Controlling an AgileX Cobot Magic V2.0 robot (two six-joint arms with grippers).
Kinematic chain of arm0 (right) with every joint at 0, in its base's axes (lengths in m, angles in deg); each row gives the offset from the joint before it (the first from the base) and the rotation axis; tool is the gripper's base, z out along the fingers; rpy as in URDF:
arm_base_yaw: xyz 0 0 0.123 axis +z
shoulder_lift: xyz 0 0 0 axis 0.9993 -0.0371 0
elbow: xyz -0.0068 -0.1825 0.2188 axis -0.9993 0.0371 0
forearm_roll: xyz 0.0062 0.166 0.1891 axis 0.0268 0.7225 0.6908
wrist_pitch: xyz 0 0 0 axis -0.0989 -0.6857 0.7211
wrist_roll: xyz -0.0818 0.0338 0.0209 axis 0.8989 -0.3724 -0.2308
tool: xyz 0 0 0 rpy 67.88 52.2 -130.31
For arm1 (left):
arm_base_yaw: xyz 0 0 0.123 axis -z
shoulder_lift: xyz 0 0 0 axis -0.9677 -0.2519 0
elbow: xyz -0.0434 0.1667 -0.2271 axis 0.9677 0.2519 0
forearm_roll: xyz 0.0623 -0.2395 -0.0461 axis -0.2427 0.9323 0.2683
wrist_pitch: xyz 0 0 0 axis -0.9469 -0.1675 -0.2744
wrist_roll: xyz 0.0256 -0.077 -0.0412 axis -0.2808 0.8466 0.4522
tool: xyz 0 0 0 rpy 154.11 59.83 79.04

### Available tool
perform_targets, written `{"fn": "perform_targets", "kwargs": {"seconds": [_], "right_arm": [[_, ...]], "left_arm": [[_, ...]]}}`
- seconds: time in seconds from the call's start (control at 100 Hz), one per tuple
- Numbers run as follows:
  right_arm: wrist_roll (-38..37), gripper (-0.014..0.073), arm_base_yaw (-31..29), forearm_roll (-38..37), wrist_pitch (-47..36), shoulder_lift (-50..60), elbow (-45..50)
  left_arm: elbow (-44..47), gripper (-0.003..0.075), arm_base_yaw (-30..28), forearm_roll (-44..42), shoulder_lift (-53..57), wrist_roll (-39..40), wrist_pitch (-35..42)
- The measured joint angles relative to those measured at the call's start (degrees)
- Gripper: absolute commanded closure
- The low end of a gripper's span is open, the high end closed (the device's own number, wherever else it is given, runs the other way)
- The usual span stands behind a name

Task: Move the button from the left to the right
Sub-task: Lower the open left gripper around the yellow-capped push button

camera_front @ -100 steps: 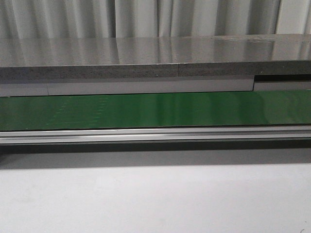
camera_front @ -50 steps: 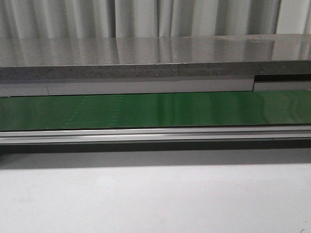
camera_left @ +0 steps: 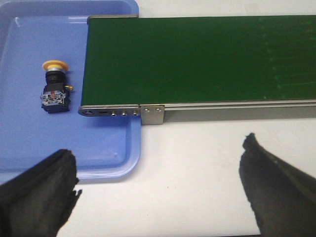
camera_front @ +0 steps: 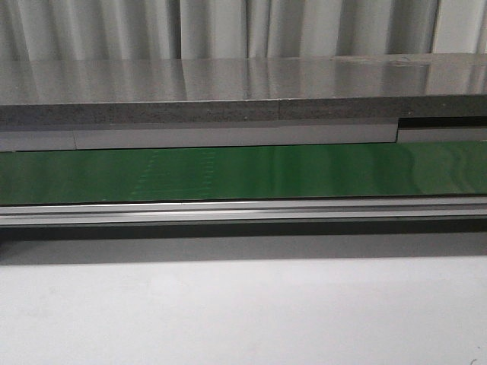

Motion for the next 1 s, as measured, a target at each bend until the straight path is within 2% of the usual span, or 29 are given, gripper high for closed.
{"fn": "perform_targets", "kwargs": {"seconds": [0.24,0.44,1.0], "right_arm": [[0.0,0.0662,0.0,0.0,0.0,0.0,0.0],[0.0,0.0662,0.0,0.0,0.0,0.0,0.0],[0.0,0.0662,0.0,0.0,0.0,0.0,0.0]], "left_arm": [[0.0,0.0148,0.0,-0.52,0.0,0.0,0.63],[-1.07,0.0155,-0.28,-5.05,-1.82,2.19,5.8],[-18.78,0.0155,-18.02,-7.0,-35.35,1.29,8.47]]}}
